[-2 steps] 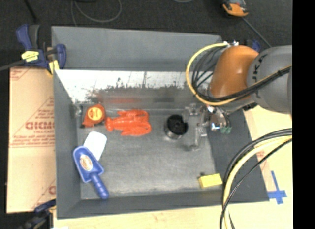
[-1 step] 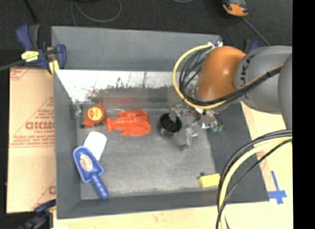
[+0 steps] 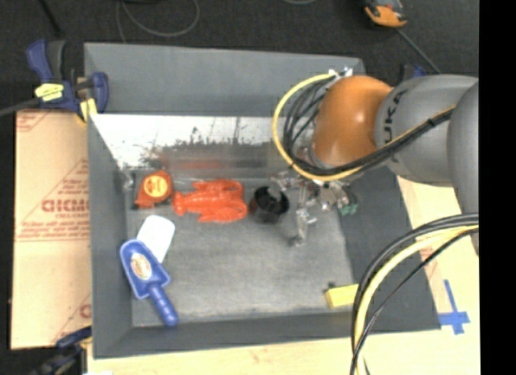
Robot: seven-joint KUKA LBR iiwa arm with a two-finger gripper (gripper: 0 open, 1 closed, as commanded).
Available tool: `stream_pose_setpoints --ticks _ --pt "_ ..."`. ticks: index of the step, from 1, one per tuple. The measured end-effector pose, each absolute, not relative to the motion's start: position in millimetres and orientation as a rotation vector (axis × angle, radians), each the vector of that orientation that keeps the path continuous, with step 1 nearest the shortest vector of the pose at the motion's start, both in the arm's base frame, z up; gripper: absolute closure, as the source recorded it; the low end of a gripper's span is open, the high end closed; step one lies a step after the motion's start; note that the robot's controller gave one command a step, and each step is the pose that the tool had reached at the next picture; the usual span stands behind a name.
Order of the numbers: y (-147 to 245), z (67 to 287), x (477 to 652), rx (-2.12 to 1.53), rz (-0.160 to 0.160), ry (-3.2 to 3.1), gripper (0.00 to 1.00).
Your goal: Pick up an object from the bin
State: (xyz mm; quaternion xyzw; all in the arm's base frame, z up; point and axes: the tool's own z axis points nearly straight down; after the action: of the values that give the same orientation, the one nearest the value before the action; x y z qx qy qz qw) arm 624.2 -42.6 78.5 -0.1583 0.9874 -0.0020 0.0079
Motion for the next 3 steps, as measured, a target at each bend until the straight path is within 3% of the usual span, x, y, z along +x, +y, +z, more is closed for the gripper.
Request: stream_pose_setpoints --ticks 2,3 --pt "-20 88 650.8 -0.875 -0.005 3.013 0.00" --pt "-14 81 647.8 -1.005 -0.010 2.950 1.00"
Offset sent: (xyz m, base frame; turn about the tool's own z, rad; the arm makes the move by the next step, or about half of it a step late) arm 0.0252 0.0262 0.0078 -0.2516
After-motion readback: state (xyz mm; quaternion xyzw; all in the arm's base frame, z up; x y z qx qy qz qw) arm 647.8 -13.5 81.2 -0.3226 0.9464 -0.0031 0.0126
